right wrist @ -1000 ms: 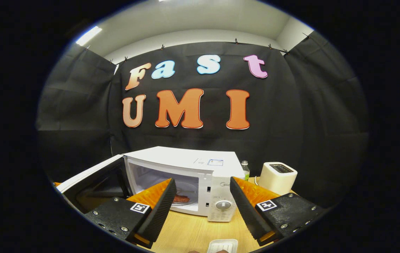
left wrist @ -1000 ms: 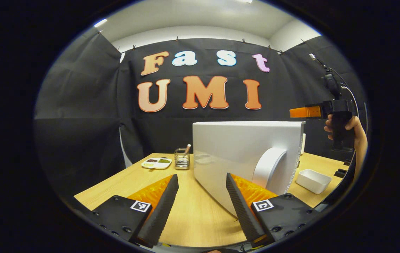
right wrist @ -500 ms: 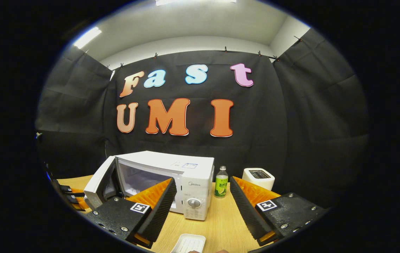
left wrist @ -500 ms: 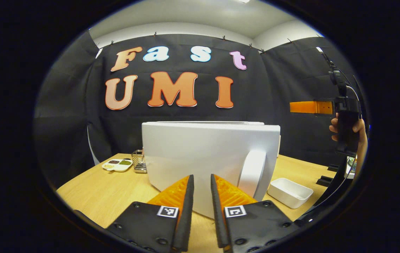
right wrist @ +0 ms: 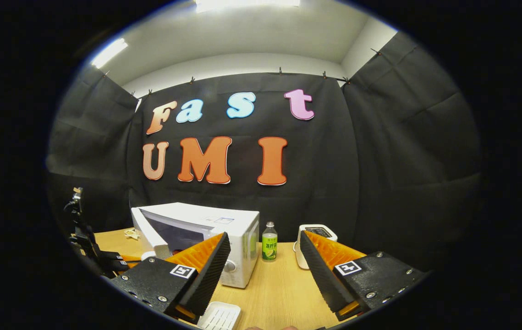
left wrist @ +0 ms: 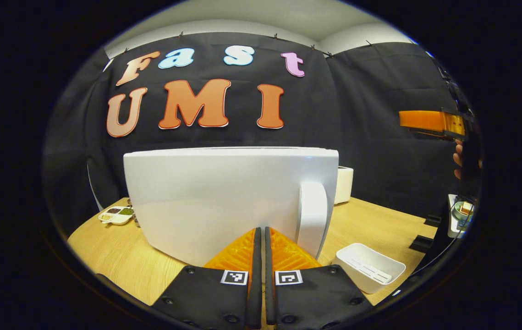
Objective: Open the microwave oven with the left hand, put the food in, and close the microwave oven.
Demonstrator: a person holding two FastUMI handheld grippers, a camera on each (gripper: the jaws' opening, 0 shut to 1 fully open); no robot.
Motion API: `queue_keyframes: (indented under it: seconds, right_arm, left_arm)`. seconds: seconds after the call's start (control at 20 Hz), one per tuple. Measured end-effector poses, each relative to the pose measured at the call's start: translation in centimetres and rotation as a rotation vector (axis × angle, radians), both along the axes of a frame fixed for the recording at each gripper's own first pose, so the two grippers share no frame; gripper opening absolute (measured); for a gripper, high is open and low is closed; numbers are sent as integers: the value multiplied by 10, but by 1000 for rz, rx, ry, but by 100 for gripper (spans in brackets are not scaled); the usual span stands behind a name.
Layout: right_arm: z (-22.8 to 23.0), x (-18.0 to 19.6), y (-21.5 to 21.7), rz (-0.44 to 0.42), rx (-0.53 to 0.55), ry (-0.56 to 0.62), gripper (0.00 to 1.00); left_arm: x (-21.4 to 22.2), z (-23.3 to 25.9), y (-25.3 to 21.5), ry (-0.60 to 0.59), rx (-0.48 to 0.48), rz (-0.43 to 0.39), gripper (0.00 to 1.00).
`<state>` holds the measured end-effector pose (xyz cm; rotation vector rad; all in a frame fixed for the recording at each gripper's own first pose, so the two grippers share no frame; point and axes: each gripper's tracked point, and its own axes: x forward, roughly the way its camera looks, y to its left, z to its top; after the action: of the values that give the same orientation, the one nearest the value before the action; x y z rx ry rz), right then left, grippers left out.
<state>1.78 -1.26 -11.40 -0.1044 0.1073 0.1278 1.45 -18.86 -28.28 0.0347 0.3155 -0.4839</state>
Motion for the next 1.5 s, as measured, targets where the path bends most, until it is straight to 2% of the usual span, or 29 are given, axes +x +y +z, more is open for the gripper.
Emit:
queue_keyframes:
  seconds: [0.2, 0.55, 0.7, 0.9, 1.05, 1.2, 1.3, 1.4, 1.5]
  right_arm:
    - [3, 1, -27, -32, 1, -8, 95]
    - [0, 7, -57, -77, -5, -6, 95]
    - [-3, 9, -59, -81, 8, -4, 95]
    - [-7, 16, -61, -91, 39, 0, 95]
    - [-13, 19, -58, -97, 33, 13, 95]
    - [-8, 19, -54, -105, 11, 11, 94]
    - [-2, 18, -48, -104, 0, 3, 95]
    - [5, 18, -43, -104, -7, -4, 95]
    - [13, 20, -38, -107, -4, -9, 95]
  left_arm:
    - [42, -18, -23, 31, 25, 18, 8]
    - [84, -46, -52, 78, 46, 40, 8]
    - [86, -48, -60, 85, 41, 38, 7]
    - [91, -54, -62, 107, 51, 85, 6]
    - [92, -52, -61, 95, 61, 68, 5]
    - [100, -29, -41, 29, 98, 114, 8]
    - [90, -5, -36, 6, 81, 110, 8]
    - [80, 34, -27, -45, 64, 106, 16]
    - [72, 83, -9, -103, 46, 124, 29]
